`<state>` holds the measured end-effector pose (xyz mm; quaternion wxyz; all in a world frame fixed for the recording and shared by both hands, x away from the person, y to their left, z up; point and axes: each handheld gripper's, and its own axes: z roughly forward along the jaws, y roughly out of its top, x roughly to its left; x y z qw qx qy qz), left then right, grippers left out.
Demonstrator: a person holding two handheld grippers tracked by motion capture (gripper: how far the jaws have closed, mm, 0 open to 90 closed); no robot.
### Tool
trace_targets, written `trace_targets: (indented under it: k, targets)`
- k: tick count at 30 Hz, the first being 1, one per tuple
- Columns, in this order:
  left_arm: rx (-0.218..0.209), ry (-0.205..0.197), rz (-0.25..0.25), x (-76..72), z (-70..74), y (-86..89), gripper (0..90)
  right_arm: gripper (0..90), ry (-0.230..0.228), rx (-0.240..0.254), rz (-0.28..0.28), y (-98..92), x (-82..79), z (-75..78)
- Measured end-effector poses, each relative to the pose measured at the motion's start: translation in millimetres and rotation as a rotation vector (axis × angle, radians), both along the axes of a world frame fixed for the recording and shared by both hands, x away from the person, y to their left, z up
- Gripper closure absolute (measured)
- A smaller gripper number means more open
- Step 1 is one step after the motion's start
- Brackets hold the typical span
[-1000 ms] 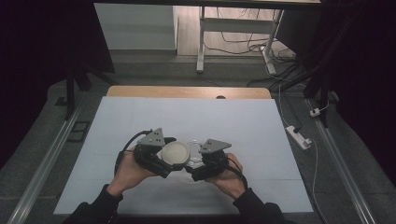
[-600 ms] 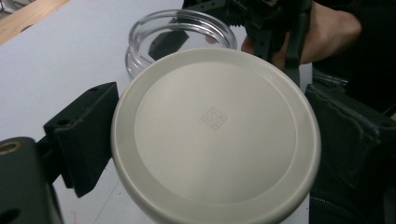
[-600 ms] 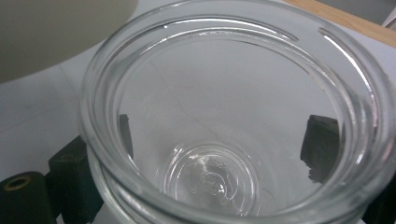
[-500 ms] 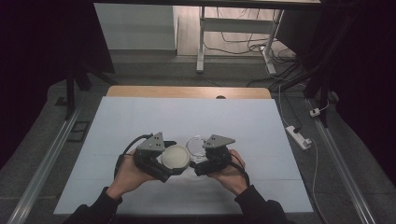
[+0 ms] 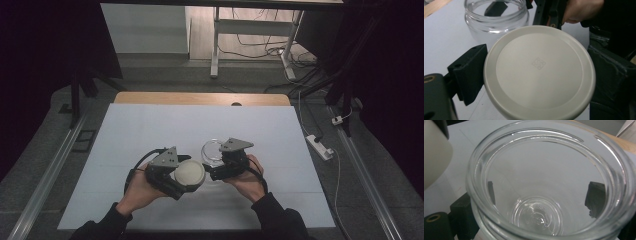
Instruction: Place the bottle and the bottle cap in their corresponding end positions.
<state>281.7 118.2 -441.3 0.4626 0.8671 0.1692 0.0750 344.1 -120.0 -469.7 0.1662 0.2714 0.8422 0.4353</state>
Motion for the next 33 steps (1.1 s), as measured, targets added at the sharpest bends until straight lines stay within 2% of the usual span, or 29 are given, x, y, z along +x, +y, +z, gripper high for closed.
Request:
trace_targets:
  k: [11, 14, 17, 18, 20, 25, 30, 33]
  targets:
    - [0.018, 0.007, -0.020, 2.4, -15.7, -7.7, 8.7, 6.5, -0.005, 0.004, -0.028, 1.2, 15.8, -1.2]
    - [0.031, 0.005, -0.023, 3.7, -23.3, -11.5, 8.7, 6.5, -0.009, 0.003, -0.033, 2.4, 19.8, -1.7]
    - [0.025, 0.010, -0.024, 4.7, -30.0, -14.5, 8.7, 6.5, -0.012, 0.001, -0.040, 3.4, 24.4, -2.7]
    - [0.040, 0.002, -0.034, 5.6, -31.5, -14.6, 8.7, 6.5, -0.009, 0.003, -0.044, 3.9, 25.8, -3.1]
    - [0.040, 0.002, -0.037, 5.9, -33.6, -15.8, 8.7, 6.5, -0.014, -0.001, -0.047, 4.5, 29.0, -3.9]
    - [0.045, -0.002, -0.055, 6.7, -42.7, -23.9, 8.6, 6.5, -0.013, -0.002, -0.054, 7.7, 35.8, -5.7]
    - [0.072, -0.014, -0.072, 6.3, -51.2, -33.9, 8.7, 6.5, -0.014, -0.005, -0.060, 11.7, 42.4, -7.7]
    - [0.080, -0.009, -0.077, 7.6, -57.8, -40.2, 8.6, 6.5, -0.014, -0.005, -0.062, 14.6, 46.7, -8.5]
